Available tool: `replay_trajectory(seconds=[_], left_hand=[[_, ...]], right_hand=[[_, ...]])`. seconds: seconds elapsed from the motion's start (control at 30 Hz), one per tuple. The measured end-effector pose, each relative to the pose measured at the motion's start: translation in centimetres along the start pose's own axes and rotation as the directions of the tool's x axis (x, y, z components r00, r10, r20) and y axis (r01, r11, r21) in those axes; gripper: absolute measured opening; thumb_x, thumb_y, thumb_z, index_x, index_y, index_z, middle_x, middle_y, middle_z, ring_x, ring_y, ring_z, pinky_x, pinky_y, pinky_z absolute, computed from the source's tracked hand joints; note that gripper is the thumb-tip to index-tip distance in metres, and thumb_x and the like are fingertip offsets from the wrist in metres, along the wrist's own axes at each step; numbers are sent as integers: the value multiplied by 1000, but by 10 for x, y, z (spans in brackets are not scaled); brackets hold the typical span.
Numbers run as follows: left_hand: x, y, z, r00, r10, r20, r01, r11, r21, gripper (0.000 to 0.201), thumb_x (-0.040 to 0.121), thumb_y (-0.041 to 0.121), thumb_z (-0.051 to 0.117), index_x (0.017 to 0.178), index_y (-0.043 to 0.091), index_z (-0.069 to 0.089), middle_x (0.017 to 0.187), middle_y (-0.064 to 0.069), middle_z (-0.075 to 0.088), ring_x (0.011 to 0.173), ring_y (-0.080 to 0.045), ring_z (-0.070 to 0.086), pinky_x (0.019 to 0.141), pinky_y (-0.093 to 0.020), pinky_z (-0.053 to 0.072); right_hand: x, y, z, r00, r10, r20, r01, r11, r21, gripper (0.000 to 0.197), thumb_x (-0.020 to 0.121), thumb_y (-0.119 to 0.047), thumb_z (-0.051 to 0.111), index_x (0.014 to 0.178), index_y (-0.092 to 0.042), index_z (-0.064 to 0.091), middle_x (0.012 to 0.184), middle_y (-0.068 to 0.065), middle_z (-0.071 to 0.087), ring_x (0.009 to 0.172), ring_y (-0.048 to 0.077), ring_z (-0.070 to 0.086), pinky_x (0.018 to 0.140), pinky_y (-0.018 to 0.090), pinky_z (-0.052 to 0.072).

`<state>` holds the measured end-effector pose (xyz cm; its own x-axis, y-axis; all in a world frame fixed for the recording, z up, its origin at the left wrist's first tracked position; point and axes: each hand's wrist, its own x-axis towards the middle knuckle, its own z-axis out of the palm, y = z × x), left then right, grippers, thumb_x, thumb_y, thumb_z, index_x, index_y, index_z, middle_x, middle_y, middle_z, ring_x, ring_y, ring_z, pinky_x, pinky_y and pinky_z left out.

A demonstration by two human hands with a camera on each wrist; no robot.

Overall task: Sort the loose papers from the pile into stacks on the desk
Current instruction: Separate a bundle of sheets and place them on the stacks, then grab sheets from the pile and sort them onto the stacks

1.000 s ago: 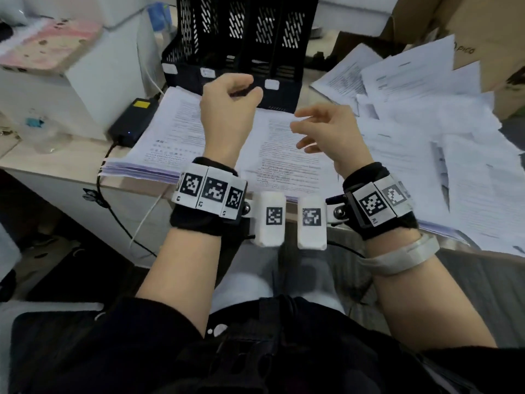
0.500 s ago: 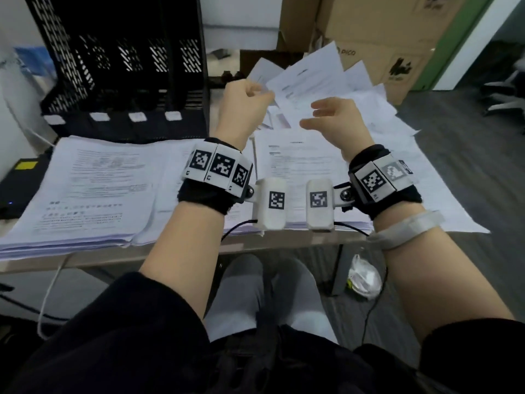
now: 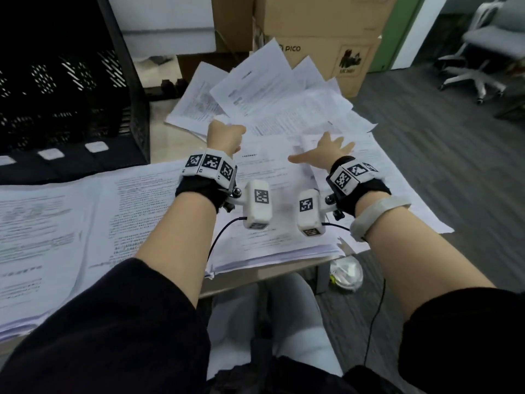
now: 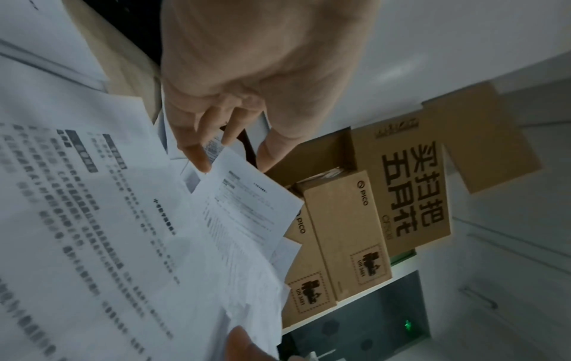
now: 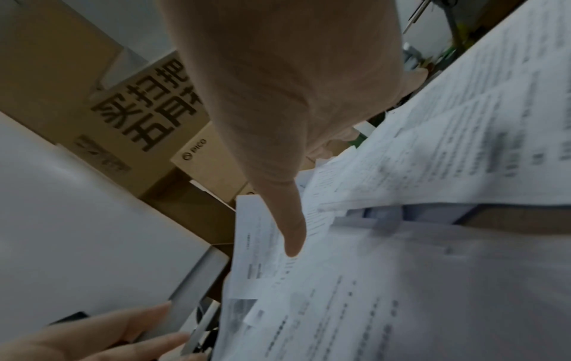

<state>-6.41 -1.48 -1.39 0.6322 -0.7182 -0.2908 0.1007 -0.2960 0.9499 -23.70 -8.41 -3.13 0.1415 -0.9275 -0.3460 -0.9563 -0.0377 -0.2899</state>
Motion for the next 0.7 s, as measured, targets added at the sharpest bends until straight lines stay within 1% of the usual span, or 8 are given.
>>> replay_trajectory(seconds=[0.03,0.1,0.17,0.27,0.43,0.6,0.67,0.7], left_hand=[[5,-3,3,1000,3,-10,-3,1000,27,6,84,0,57,88,4,55,84,-3,54,78,-23,52,69,-30,42],[22,-12,9,999,-12,-32,15,996,93,38,79,3,60,115,-6,54,116,-18,61,106,-35,58,74,-29,38],[39,-21,13,997,-31,-64,41,986,164,47,77,5,60,121,-10,51,126,-27,55,117,-41,54,73,-31,38],[49,-23,17,995,-40,-89,59,973,223,44,80,8,59,120,-8,51,125,-27,57,116,-40,56,77,-36,48],[68,-29,23,991,-68,-116,96,962,254,52,84,12,57,131,-4,39,117,-19,58,106,-30,59,76,-30,42],[82,-32,20,975,-50,-216,95,974,205,62,78,11,67,132,-1,42,125,-12,58,110,-27,58,91,-33,51],[88,-30,19,968,37,-247,29,966,255,47,74,15,71,116,0,57,115,-11,64,104,-24,61,85,-28,52],[91,-30,19,968,87,-236,-15,957,291,30,73,16,72,97,2,63,102,-10,66,93,-22,62,74,-24,51]], right_hand=[[5,2,5,999,25,35,-24,999,-23,123,71,-71,62,150,-8,-7,157,24,-8,144,41,-14,114,63,-3],[12,8,13,995,57,86,-51,996,-70,132,65,-77,61,149,-6,-12,156,25,-14,143,43,-17,112,66,-2],[16,13,21,989,87,119,-77,993,-84,140,60,-79,63,148,-4,-15,155,25,-18,142,43,-20,111,67,-2],[17,21,33,980,141,139,-133,989,-64,145,56,-76,69,147,-4,-18,153,24,-24,140,45,-23,111,67,-4],[14,26,36,973,123,196,-122,992,-17,147,56,-78,67,146,-5,-22,151,21,-32,138,46,-27,111,66,-8],[16,28,35,968,110,224,-106,994,-28,149,54,-80,66,145,-4,-24,149,23,-34,137,46,-30,110,66,-9],[18,27,36,968,110,226,-105,994,-35,150,53,-81,65,145,-3,-24,149,24,-34,137,46,-30,110,67,-8],[19,27,36,967,114,229,-109,993,-37,151,52,-82,65,144,-3,-25,148,23,-35,136,46,-30,110,67,-8]])
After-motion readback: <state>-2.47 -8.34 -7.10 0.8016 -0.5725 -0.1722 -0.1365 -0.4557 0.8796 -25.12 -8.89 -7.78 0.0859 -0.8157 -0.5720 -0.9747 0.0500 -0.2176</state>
